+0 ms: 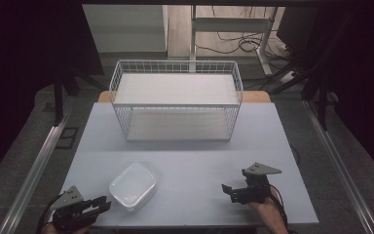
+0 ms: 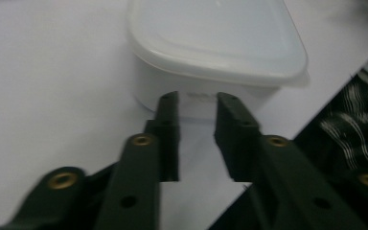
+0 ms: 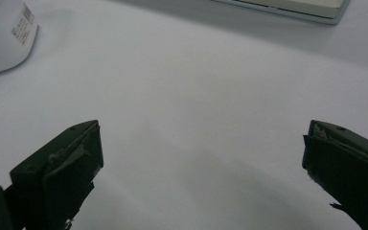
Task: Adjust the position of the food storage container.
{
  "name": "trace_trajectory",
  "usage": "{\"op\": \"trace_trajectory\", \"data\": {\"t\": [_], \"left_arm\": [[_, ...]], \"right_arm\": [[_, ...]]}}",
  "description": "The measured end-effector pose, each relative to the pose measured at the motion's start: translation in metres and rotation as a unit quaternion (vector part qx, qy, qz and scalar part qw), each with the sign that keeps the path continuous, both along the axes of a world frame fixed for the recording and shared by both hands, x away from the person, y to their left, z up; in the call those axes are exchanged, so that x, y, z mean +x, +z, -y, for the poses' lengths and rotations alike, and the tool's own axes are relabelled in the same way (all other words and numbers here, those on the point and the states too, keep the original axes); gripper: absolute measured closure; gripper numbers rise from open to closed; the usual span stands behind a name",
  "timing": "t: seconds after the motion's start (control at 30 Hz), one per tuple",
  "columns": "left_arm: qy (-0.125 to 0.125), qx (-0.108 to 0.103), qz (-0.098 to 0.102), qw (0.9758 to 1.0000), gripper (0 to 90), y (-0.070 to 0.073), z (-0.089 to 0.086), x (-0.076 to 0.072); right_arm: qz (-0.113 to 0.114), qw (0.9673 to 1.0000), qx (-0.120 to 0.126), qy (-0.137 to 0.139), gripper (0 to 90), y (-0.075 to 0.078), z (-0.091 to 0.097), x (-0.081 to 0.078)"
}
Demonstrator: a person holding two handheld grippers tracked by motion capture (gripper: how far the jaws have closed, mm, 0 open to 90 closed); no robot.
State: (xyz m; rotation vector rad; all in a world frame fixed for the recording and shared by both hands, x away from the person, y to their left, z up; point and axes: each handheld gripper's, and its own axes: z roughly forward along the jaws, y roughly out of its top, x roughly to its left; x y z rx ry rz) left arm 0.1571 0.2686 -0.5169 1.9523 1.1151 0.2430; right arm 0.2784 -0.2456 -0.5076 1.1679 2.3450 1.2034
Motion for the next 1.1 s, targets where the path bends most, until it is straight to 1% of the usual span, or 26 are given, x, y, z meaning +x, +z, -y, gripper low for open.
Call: {"op": "trace_trajectory", "data": {"t": [0.07,0.13,0.17,0.27,0.37,0.43,0.53,0.57,0.6,0.63,0.67,0.7,0.73,0.77,0.83,0.87,0.93,0.97,1.03,1.07,1.1], "left_arm": [[-0.011,0.013,-0.011,0.9998,83.4,0.001,0.007,-0.001],[-0.010,0.011,-0.015,0.9998,89.2,0.001,0.009,-0.001],[-0.013,0.008,-0.017,0.9997,90.0,0.001,0.010,-0.001],[-0.022,0.006,-0.025,0.9994,90.0,0.000,0.015,0.002],[-0.018,0.011,-0.027,0.9994,90.0,-0.002,0.019,0.006],[-0.013,0.011,-0.028,0.9995,90.0,-0.003,0.021,0.009],[-0.006,0.016,-0.031,0.9994,90.0,-0.005,0.021,0.013],[-0.004,0.012,-0.032,0.9994,90.0,-0.006,0.020,0.015],[0.000,0.000,-0.035,0.9994,90.0,-0.007,0.018,0.019],[0.000,0.000,-0.035,0.9994,90.0,-0.007,0.018,0.019],[0.004,-0.003,-0.037,0.9993,90.0,-0.007,0.018,0.021],[0.008,-0.004,-0.039,0.9992,90.0,-0.008,0.018,0.023],[0.013,0.000,-0.042,0.9990,90.0,-0.009,0.019,0.028],[0.013,0.000,-0.042,0.9990,90.0,-0.009,0.019,0.028],[0.017,0.000,-0.050,0.9986,90.0,-0.012,0.020,0.035],[0.017,0.000,-0.050,0.9986,90.0,-0.012,0.020,0.035],[0.022,0.001,-0.053,0.9984,89.9,-0.012,0.020,0.043],[0.022,0.001,-0.053,0.9984,89.8,-0.012,0.020,0.043],[0.029,-0.001,-0.052,0.9982,89.8,-0.012,0.018,0.051],[0.029,-0.001,-0.052,0.9982,89.9,-0.012,0.018,0.051],[0.032,-0.003,-0.053,0.9981,89.9,-0.012,0.018,0.054]], "right_arm": [[0.000,1.0000,0.000,0.000,0.0,0.000,0.000,0.000],[-0.001,1.0000,0.000,-0.001,0.0,0.000,-0.001,0.000],[-0.003,1.0000,0.003,-0.004,0.0,-0.001,-0.001,0.000],[-0.007,0.9999,0.009,-0.007,0.0,-0.002,-0.003,0.001],[-0.008,0.9998,0.013,-0.010,0.0,-0.002,-0.005,0.001],[-0.005,0.9998,0.015,-0.011,0.0,-0.002,-0.005,0.001],[-0.007,0.9997,0.020,-0.012,0.0,-0.001,-0.006,0.001],[-0.008,0.9997,0.021,-0.012,0.0,-0.001,-0.006,0.001],[-0.012,0.9995,0.027,-0.010,0.0,0.000,-0.006,0.001],[-0.012,0.9995,0.027,-0.010,0.0,0.000,-0.006,0.001],[-0.017,0.9992,0.034,-0.008,0.0,0.001,-0.006,0.001],[-0.017,0.9992,0.034,-0.008,0.0,0.001,-0.006,0.001],[-0.024,0.9991,0.035,-0.003,0.0,0.002,-0.008,0.002],[-0.028,0.9990,0.035,-0.001,0.0,0.002,-0.009,0.002],[-0.035,0.9987,0.037,0.002,0.0,0.001,-0.011,0.002],[-0.038,0.9987,0.035,0.004,0.0,0.001,-0.011,0.002],[-0.038,0.9988,0.029,0.008,0.0,0.000,-0.014,0.003],[-0.038,0.9988,0.029,0.008,0.0,0.000,-0.014,0.003],[-0.037,0.9989,0.022,0.017,0.0,0.001,-0.016,0.003],[-0.030,0.9991,0.022,0.021,1.5,0.001,-0.016,0.002],[-0.030,0.9991,0.022,0.021,1.5,0.001,-0.016,0.002]]}}
